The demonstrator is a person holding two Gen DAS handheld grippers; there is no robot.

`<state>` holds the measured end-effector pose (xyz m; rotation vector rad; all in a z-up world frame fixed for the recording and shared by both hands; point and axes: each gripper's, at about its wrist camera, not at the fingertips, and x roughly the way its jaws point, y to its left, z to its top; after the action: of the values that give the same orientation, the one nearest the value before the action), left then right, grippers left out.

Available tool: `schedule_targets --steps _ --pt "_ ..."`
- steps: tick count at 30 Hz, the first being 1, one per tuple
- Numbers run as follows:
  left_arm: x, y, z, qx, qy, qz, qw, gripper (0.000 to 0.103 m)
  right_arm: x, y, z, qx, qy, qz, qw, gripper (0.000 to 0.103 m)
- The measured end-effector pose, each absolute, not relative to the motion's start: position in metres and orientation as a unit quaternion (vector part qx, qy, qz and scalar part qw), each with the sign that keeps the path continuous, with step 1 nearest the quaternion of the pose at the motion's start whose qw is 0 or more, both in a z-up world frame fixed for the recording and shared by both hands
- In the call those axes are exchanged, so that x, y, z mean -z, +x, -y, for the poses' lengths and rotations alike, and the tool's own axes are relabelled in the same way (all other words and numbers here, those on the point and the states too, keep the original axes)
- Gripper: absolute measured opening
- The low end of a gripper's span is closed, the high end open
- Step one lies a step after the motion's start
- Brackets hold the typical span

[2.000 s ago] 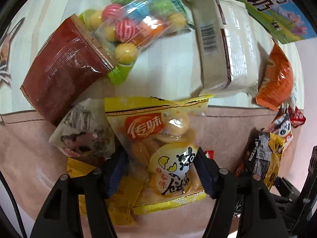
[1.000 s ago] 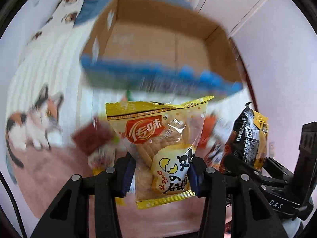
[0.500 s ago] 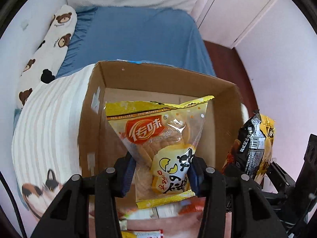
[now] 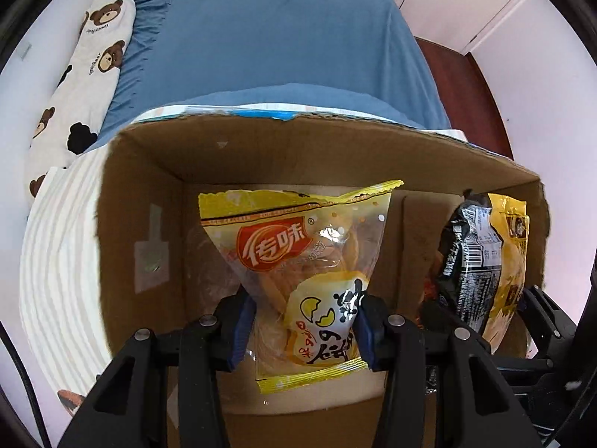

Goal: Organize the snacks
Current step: 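Carry both bags into the cardboard box and open both tools, then grasp the white bar with the right tool while the left grasps the yellow packet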

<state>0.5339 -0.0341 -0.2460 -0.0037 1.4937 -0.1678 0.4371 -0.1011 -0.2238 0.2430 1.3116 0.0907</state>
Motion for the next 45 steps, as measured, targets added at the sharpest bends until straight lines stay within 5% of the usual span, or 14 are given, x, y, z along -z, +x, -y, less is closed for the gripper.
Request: schedule_targets --steps 4,6,7,8,10,45 --pt "0.257 0.543 0.036 0.07 -0.007 -0.687 0.723 0.045 0.252 0.467 0.098 -0.043 0.111 -0.626 0.771 0.086" --pt "0.258 0.546 0.036 0.072 -0.014 -0.683 0.726 0.048 0.256 0.473 0.099 -0.037 0.101 -0.635 0.765 0.1" --pt "0.257 0.547 0.036 0.074 -0.013 -0.679 0.73 0.056 0.257 0.475 0.098 -0.035 0.098 -0.636 0.765 0.101" --pt "0.257 0.548 0.036 0.075 -0.011 -0.679 0.73 0.078 0.258 0.479 0.101 -0.033 0.097 -0.634 0.766 0.101" --pt "0.256 0.548 0.037 0.078 -0.002 -0.678 0.731 0.097 0.257 0.481 0.102 -0.032 0.101 -0.634 0.766 0.101" --pt "0.104 0.352 0.027 0.055 0.011 -0.498 0.865 0.098 0.083 0.258 0.108 0.036 0.062 -0.49 0.869 0.101"
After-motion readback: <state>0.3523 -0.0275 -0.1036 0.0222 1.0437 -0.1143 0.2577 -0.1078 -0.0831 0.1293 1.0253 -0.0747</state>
